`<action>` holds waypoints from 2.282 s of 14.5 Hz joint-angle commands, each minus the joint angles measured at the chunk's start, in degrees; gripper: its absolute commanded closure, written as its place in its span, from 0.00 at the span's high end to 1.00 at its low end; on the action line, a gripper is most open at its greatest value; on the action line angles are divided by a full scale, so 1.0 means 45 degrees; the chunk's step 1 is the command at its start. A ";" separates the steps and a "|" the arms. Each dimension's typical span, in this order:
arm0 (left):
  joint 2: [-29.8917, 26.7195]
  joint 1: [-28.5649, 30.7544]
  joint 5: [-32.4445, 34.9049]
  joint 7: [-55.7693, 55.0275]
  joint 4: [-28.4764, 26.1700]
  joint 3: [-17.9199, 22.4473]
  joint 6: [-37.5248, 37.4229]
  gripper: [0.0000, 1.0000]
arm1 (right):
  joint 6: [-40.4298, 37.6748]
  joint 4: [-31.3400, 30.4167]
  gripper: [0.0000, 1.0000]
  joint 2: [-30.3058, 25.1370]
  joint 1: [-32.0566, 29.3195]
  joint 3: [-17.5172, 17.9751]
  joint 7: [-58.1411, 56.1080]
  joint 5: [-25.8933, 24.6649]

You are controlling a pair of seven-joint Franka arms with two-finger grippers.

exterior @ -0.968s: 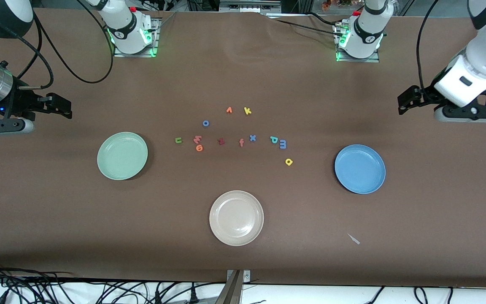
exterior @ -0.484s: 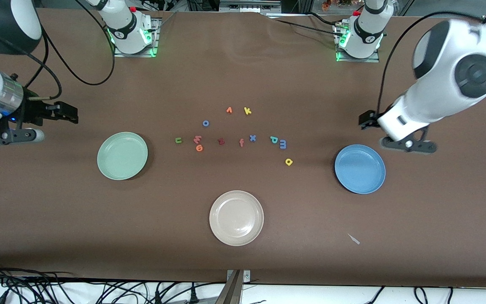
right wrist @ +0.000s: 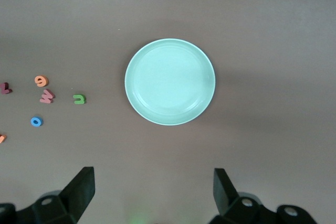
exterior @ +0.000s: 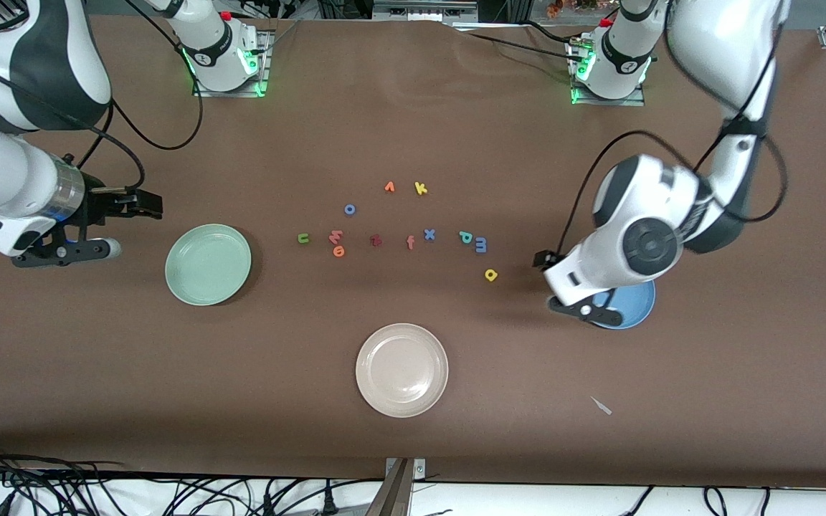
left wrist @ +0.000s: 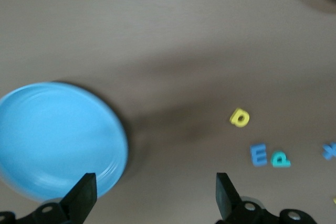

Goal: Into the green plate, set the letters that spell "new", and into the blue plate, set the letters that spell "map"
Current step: 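Reach the left gripper to the yellow letter while the right gripper reaches letters, then grasp the yellow letter with the left gripper while the right grasps green u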

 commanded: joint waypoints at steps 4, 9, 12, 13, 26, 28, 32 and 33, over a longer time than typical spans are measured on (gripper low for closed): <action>0.1346 -0.1257 0.0236 -0.0588 -0.0068 0.0083 0.2831 1.00 | 0.0974 -0.0992 1.00 -0.0062 0.0037 0.0248 0.0047 0.1248; 0.1853 -0.2058 0.0294 -0.1645 -0.0386 0.0122 0.3582 1.00 | 0.4804 -0.5196 1.00 -0.1472 -0.0002 0.1303 0.0906 0.1447; 0.2030 -0.2272 0.0294 -0.2440 -0.0444 0.0103 0.3582 1.00 | 0.6712 -0.6521 1.00 -0.1296 0.0017 0.1851 0.1139 0.1447; 0.2030 -0.2448 0.0294 -0.3200 -0.0599 0.0122 0.3582 1.00 | 0.7862 -0.7262 1.00 -0.1257 0.0017 0.2045 0.1392 0.1447; 0.2050 -0.2293 0.0920 -0.3716 -0.1187 0.0142 0.3932 0.92 | 1.4962 -0.9301 0.97 0.1808 0.0991 0.3103 0.3250 0.0414; 0.2089 -0.2312 0.0939 -0.3696 -0.1187 0.0142 0.3992 0.84 | 1.5178 -0.9301 0.97 0.2043 0.1266 0.2713 0.3231 -0.0015; 0.2265 -0.2390 0.0842 -0.3872 -0.1187 0.0142 0.3972 0.74 | 1.5178 -0.9340 0.95 0.2161 0.1345 0.2477 0.3231 -0.0272; 0.2265 -0.2391 0.0822 -0.3872 -0.1206 0.0142 0.3972 0.74 | 1.5178 -0.9340 0.94 0.2258 0.1345 0.2458 0.3231 -0.0291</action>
